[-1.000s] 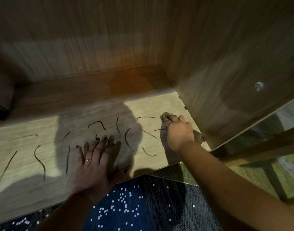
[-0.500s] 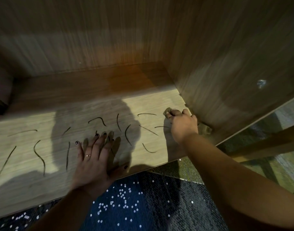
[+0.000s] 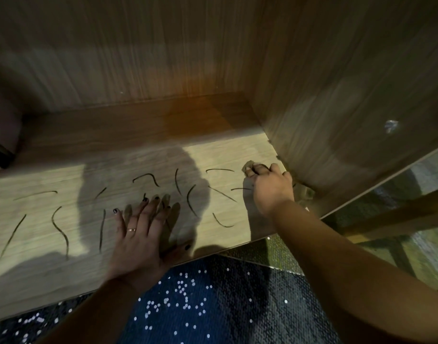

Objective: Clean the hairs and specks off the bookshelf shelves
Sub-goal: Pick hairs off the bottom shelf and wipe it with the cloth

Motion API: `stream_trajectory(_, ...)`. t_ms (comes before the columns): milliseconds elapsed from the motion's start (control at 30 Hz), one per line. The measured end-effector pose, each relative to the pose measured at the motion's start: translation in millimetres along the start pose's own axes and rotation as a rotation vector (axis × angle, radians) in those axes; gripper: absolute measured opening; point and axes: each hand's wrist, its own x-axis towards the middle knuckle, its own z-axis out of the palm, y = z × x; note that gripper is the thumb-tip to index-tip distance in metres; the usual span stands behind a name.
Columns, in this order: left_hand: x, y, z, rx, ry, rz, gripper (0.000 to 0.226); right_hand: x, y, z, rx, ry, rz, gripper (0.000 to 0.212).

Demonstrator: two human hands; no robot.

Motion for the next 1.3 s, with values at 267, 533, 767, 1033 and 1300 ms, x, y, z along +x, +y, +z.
stream_trajectory(267, 0, 1, 2, -0.019, 0.033, 0.002, 0.106, -1, 33, 5, -0.051, -0.076, 0.102, 0.059)
stream_trajectory(533, -1, 0, -1, -0.038, 0.030, 0.013, 0.096, -48, 26, 17, 0.058, -0.014, 0.030, 0.072)
stream_trajectory(767, -1, 1, 1, -0.026, 0.034, 0.003, 0.099, -48, 9, 14, 0.026, -0.022, -0.027, 0.081)
stream_trajectory(1033, 1, 1, 2, 0.005, 0.011, -0.007, 0.109, -35, -24, 6, 0.028, 0.053, -0.164, 0.059)
stream_trajectory(1300, 0, 1, 0, -0.029, 0.041, 0.010, 0.097, -53, 6, 9, 0.003, -0.019, -0.010, 0.076)
